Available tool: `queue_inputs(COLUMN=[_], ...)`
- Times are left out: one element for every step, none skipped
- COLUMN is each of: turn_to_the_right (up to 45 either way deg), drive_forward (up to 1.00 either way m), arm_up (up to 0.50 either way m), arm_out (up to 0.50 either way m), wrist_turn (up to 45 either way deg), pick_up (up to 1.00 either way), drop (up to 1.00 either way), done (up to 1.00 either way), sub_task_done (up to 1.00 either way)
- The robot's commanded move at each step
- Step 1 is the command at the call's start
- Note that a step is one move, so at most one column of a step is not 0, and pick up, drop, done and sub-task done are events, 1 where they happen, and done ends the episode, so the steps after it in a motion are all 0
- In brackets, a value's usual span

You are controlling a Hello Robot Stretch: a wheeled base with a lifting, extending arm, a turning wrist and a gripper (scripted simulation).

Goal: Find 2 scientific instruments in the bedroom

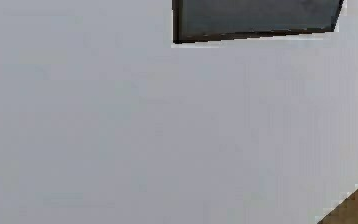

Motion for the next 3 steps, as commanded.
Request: queue_inputs(turn_to_the_right=[45.0, 45.0, 45.0], drive_forward=[0.0, 0.0, 0.0], arm_up=[0.0, 0.0, 0.0], arm_out=[0.0, 0.0, 0.0], wrist_turn=[0.0, 0.0, 0.0], pick_up=[0.0, 0.0, 0.0], drop=[0.0, 0.0, 0.0], done=[0.0, 0.0, 0.0], sub_task_done=[0.0, 0.0, 0.0])
